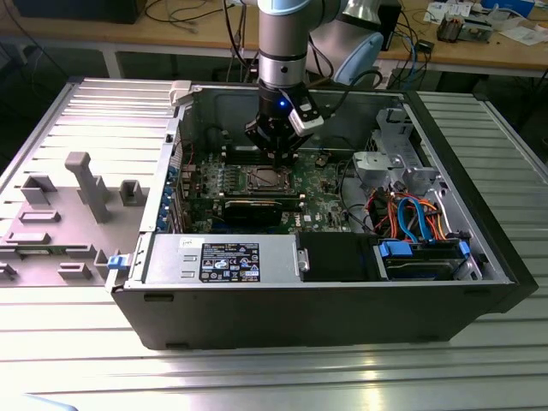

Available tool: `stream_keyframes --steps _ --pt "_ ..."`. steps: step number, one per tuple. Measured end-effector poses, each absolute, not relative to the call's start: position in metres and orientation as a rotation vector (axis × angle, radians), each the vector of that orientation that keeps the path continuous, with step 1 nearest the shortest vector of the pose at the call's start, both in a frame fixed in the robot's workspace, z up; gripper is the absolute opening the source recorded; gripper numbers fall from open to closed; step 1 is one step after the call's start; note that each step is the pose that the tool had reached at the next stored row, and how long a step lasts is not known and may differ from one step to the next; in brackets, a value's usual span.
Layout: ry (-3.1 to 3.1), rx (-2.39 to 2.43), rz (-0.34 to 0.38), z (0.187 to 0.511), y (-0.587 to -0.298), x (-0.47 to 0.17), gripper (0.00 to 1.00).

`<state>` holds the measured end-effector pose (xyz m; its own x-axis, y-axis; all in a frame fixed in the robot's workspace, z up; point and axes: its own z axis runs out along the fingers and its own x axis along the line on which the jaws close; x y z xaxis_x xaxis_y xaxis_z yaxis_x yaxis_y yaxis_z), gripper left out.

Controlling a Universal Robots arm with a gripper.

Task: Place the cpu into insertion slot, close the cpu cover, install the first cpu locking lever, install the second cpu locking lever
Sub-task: 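Install the first cpu locking lever, then install the second cpu locking lever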

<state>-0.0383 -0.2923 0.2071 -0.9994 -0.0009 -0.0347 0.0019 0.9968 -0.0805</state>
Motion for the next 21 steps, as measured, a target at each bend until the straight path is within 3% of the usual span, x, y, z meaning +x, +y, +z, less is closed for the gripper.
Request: stream_keyframes --steps 21 --pt "3.104 0.001 -0.125 0.207 -0.305 -0.038 0.11"
